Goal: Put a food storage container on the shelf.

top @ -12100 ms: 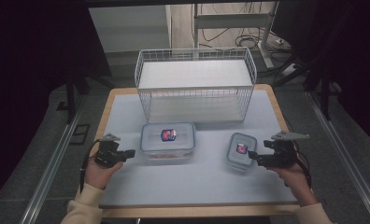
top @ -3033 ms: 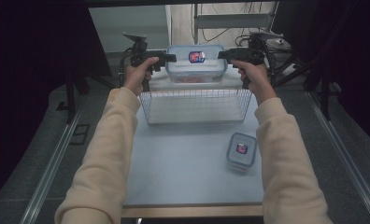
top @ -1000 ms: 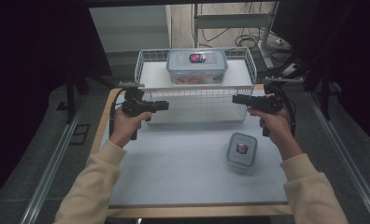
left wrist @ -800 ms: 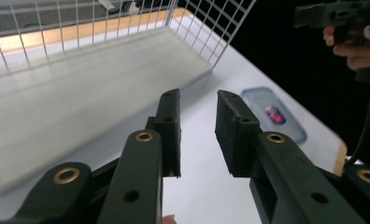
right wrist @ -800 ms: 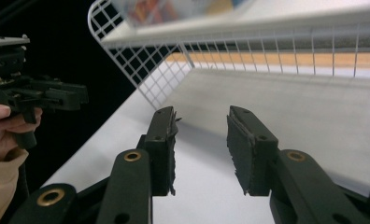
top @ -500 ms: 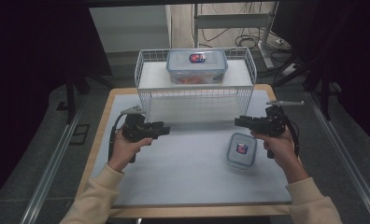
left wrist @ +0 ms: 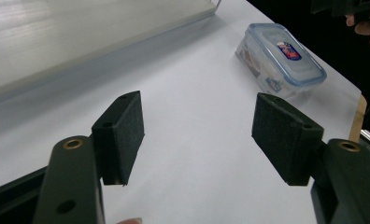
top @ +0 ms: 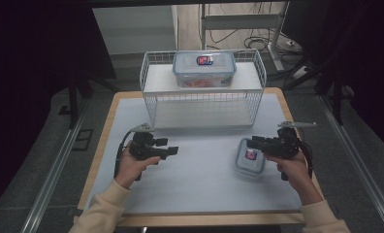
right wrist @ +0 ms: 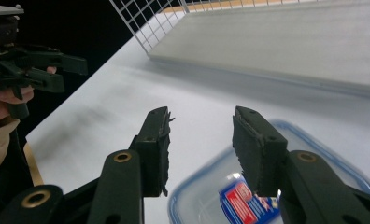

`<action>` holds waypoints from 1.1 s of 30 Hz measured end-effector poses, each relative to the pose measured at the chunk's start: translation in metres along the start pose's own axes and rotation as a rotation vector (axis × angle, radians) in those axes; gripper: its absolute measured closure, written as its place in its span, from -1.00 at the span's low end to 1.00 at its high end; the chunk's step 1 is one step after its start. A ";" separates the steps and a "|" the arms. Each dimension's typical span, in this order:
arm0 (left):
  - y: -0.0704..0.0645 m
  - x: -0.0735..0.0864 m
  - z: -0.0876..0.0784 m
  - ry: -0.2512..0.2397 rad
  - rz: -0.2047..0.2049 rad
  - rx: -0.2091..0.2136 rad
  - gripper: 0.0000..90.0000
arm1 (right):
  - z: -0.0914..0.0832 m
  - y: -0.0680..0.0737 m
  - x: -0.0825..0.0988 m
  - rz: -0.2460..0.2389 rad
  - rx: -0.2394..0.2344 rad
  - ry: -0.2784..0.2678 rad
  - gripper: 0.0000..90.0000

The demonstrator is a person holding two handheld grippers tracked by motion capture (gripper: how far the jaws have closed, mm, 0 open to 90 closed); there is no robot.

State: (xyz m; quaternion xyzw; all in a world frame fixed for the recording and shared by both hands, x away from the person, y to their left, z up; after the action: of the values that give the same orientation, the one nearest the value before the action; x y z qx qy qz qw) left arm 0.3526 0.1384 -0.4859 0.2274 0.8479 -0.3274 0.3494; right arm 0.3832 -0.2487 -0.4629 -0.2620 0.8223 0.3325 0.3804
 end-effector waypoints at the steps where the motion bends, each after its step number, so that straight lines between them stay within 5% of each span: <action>1: 0.001 0.002 -0.001 0.001 -0.002 -0.002 -0.26 | -0.001 -0.002 0.002 0.004 0.005 0.003 0.21; 16: 0.004 0.019 0.010 0.049 0.003 -0.016 -0.31 | -0.022 -0.007 0.024 0.007 0.075 0.006 0.10; 33: 0.008 0.027 0.008 0.048 -0.014 -0.031 -0.33 | -0.050 -0.021 0.054 0.003 0.166 0.030 0.06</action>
State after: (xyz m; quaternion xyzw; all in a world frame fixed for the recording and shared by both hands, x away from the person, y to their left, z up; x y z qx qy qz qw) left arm 0.3428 0.1426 -0.5135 0.2236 0.8626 -0.3110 0.3303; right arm 0.3437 -0.3088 -0.4893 -0.2331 0.8531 0.2597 0.3880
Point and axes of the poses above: each handheld gripper's, and its own axes: z roughly forward along the jaws, x roughly out of its underside, y roughly to its left, the point moved 4 cm from there along z, roughly forward along the jaws, and after that the axes turned 4 degrees about -z, right-handed, at the moved point
